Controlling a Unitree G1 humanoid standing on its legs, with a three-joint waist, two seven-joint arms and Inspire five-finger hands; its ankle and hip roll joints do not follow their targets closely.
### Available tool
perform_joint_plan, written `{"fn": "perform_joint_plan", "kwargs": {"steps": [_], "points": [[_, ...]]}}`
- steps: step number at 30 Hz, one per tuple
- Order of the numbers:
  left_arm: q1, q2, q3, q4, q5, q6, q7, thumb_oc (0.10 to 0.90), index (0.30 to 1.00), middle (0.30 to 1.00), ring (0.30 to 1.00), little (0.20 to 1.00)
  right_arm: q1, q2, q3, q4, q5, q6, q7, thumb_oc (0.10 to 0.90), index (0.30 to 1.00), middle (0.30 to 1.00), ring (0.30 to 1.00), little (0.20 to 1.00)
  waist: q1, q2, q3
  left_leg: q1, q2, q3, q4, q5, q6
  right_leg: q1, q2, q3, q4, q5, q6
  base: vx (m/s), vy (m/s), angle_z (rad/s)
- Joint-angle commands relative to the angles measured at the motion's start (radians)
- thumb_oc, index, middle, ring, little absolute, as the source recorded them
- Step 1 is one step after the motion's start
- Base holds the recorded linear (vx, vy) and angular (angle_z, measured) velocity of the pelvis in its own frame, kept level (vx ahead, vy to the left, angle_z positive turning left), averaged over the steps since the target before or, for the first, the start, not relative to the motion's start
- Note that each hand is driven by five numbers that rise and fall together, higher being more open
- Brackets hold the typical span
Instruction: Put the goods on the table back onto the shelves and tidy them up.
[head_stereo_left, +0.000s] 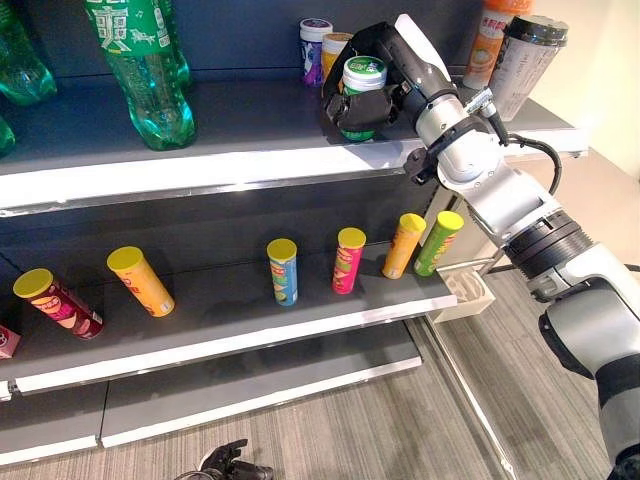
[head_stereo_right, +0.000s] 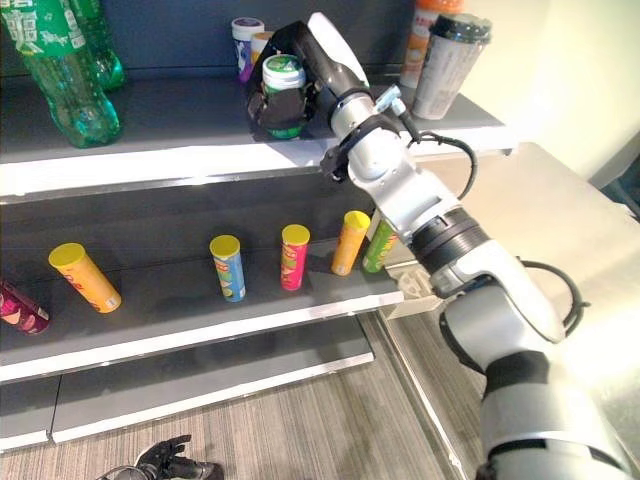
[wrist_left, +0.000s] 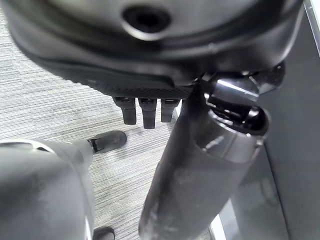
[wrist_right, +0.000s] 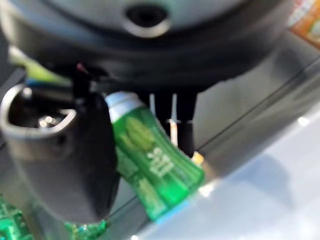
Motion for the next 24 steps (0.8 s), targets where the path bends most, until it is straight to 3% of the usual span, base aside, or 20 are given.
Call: {"fn": "perform_joint_plan", "kwargs": {"steps": [1, 3, 5, 6, 7, 16, 24], "points": [[-0.076, 0.044, -0.048, 0.019, -0.004, -0.035, -0.014, 0.8, 0.9, 0.9, 0.9, 0.9, -0.135, -0.028, -0.136, 0.004, -0.032, -0.038, -0.049, 0.4, 0.3, 0.3, 0.3, 0.3, 0.039, -0.024, -0.003, 0.09, 0.018, 0.011, 0.006, -0.117, -0.036, 0.043, -0.015, 0.034, 0.009, 0.011, 0.042, 0.0, 0.0, 0.0], [-0.078, 0.042, -0.049, 0.018, -0.004, -0.035, -0.015, 0.8, 0.9, 0.9, 0.9, 0.9, -0.115, -0.026, -0.141, -0.005, -0.038, -0.037, -0.043, 0.4, 0.3, 0.3, 0.3, 0.3, 0.04, -0.025, -0.002, 0.092, 0.018, 0.011, 0.006, -0.118, -0.036, 0.044, -0.015, 0.033, 0.009, 0.01, 0.042, 0.0, 0.0, 0.0], [-0.079, 0.04, -0.049, 0.016, 0.0, -0.034, -0.014, 0.8, 0.9, 0.9, 0.9, 0.9, -0.111, -0.026, -0.141, -0.012, -0.041, -0.036, -0.041, 0.442, 0.364, 0.364, 0.364, 0.364, 0.04, -0.026, -0.002, 0.093, 0.018, 0.012, 0.006, -0.117, -0.036, 0.044, -0.015, 0.032, 0.009, 0.01, 0.041, 0.0, 0.0, 0.0], [-0.079, 0.037, -0.051, 0.017, 0.004, -0.033, -0.015, 0.8, 0.9, 0.9, 0.9, 0.9, -0.106, -0.024, -0.141, -0.019, -0.044, -0.034, -0.036, 0.637, 0.655, 0.655, 0.655, 0.655, 0.04, -0.027, -0.001, 0.094, 0.019, 0.012, 0.006, -0.118, -0.035, 0.045, -0.015, 0.032, 0.009, 0.009, 0.041, 0.0, 0.0, 0.0], [-0.078, 0.036, -0.05, 0.017, 0.004, -0.033, -0.015, 0.8, 0.9, 0.9, 0.9, 0.9, -0.105, -0.024, -0.143, -0.021, -0.048, -0.032, -0.036, 0.8, 0.9, 0.9, 0.9, 0.9, 0.04, -0.028, -0.002, 0.095, 0.019, 0.012, 0.006, -0.119, -0.035, 0.046, -0.014, 0.033, 0.009, 0.009, 0.04, 0.0, 0.0, 0.0], [-0.091, 0.043, -0.053, 0.024, -0.006, -0.031, -0.015, 0.8, 0.9, 0.9, 0.9, 0.9, -0.181, -0.034, -0.116, 0.047, -0.039, -0.031, -0.049, 0.8, 0.9, 0.9, 0.9, 0.9, 0.039, -0.035, -0.001, 0.098, 0.021, 0.01, 0.006, -0.117, -0.038, 0.044, -0.012, 0.032, 0.012, 0.012, 0.041, 0.0, 0.0, 0.0], [-0.089, 0.047, -0.039, 0.027, 0.0, -0.029, -0.003, 0.8, 0.9, 0.9, 0.9, 0.9, -0.175, -0.101, -0.158, -0.078, -0.016, -0.054, -0.085, 0.8, 0.9, 0.9, 0.9, 0.9, 0.032, -0.035, -0.005, 0.105, 0.023, 0.015, 0.006, -0.119, -0.039, 0.046, -0.012, 0.031, 0.013, 0.012, 0.042, 0.0, 0.0, 0.0]]}}
